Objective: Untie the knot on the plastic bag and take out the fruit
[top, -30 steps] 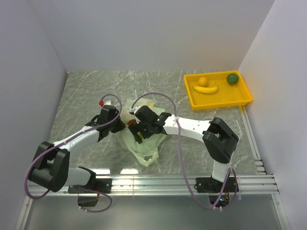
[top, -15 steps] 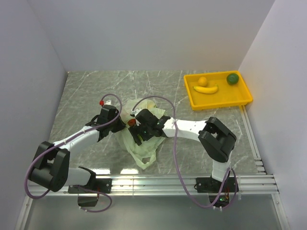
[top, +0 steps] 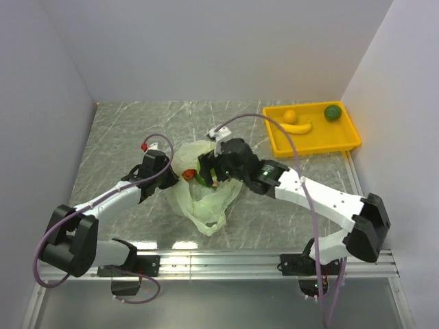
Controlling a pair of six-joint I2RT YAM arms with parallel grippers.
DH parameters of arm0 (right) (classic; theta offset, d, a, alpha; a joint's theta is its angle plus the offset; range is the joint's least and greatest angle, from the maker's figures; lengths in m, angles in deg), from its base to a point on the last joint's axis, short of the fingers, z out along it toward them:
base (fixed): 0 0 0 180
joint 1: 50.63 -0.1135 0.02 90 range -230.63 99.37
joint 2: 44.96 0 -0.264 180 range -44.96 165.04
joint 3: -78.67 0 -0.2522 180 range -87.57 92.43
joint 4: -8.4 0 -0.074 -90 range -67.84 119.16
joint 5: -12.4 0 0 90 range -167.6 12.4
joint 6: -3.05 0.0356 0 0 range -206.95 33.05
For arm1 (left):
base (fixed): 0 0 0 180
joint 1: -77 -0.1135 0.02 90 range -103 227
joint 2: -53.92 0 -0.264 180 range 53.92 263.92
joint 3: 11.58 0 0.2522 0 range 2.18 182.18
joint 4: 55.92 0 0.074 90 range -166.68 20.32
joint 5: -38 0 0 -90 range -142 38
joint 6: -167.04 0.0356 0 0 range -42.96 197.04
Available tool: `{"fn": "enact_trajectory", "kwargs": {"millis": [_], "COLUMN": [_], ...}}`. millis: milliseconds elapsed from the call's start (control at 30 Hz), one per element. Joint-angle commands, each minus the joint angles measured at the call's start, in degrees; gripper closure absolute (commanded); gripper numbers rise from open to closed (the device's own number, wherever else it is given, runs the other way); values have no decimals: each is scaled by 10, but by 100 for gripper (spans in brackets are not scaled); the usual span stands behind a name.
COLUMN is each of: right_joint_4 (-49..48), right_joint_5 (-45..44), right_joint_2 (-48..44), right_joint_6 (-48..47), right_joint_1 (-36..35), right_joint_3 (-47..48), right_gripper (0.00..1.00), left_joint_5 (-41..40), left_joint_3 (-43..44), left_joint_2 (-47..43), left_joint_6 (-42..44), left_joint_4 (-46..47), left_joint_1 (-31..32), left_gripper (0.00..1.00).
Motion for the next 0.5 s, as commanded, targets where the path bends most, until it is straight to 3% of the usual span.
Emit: {"fn": "enact_trajectory", "kwargs": {"millis": [0,133,367,467], "right_joint_4": [-3,26,32,36], "right_joint_5": [-83,-136,-185,-178], "right_joint_2": [-39,-28,97,168], "right_joint_6": [-4,26,118,125], "right_joint_1": [46,183,351,404], "right_joint_3": [23,29,74,123], "right_gripper": [78,77,74,63], "left_joint_5": [-8,-7,5,11], "left_joint_3": [9,7,13,18], "left_joint_2": [-20,-28,-31,-32], "left_joint_6": [10,10,13,16], "left_joint_4": [-7,-5,-1,-2], "left_joint_1": [1,1,1,1], "left_gripper": [99,100,99,99]}}
